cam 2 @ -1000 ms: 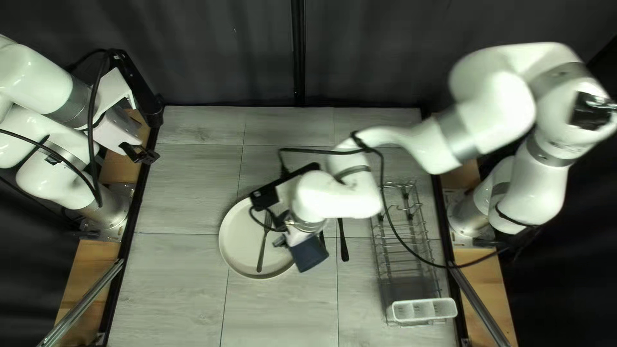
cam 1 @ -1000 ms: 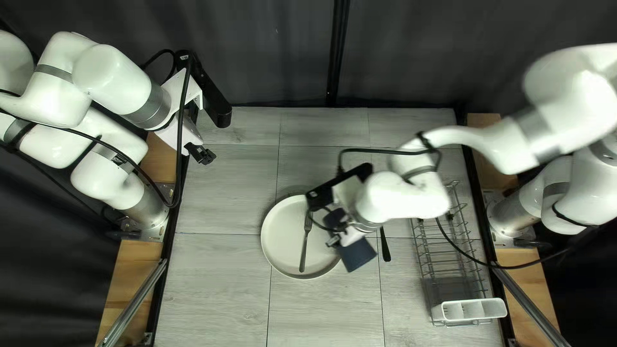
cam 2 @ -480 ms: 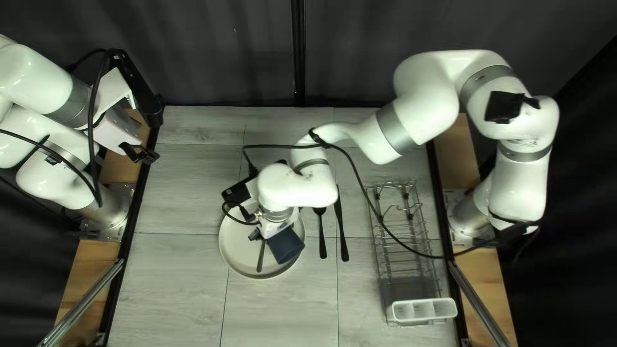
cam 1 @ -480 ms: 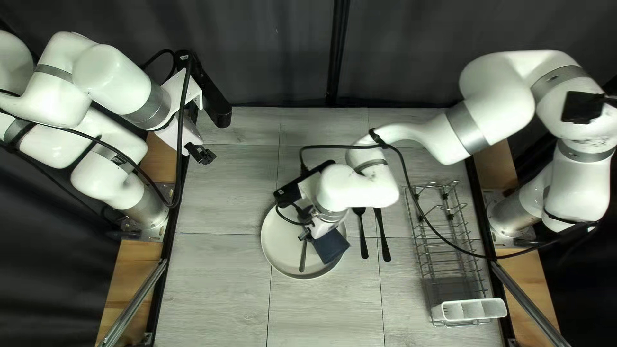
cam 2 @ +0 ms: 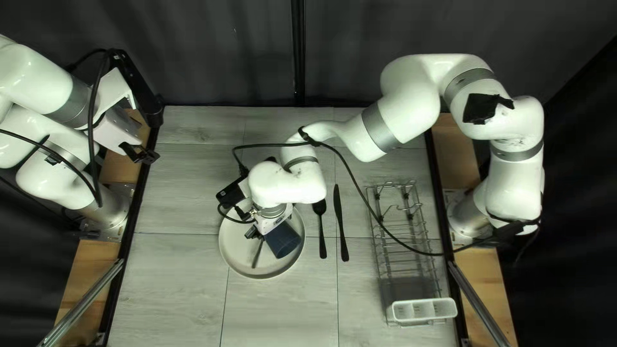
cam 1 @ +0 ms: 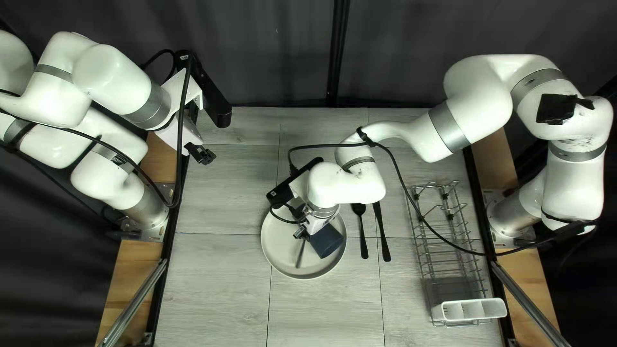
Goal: Pick up and place plate onto table. Place down one fork to the left of the plate. Place spoon and knife to the right of the plate. Place cup above the knife and spoon
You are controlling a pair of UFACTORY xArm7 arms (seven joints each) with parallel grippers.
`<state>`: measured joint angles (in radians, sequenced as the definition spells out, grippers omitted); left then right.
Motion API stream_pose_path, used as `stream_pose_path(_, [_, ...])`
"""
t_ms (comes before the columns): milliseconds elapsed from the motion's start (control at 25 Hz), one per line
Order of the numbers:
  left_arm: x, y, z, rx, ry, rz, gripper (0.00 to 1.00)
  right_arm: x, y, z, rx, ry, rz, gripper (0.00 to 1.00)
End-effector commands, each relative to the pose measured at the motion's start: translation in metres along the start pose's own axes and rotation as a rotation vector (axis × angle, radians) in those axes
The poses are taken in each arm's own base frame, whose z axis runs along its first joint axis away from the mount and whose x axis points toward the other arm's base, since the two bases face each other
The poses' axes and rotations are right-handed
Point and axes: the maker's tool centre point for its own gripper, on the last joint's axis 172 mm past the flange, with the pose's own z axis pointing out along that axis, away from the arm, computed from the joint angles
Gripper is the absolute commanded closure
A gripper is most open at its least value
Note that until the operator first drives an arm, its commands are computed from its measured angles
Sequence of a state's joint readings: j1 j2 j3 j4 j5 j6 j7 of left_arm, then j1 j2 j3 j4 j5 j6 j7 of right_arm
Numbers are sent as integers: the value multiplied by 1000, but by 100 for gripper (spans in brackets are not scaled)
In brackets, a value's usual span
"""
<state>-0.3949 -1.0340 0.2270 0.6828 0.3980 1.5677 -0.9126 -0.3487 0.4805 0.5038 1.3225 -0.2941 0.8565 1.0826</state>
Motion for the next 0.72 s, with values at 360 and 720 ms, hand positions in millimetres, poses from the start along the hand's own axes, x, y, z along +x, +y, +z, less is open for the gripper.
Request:
stream_pose_path(360, [0,0,0,0,0,0,0,-35,-4,-46,-33,79,-259,0])
stream_pose_path(720, [0,0,0,0,0,0,0,-83,33,-64,-202,71,-485,0])
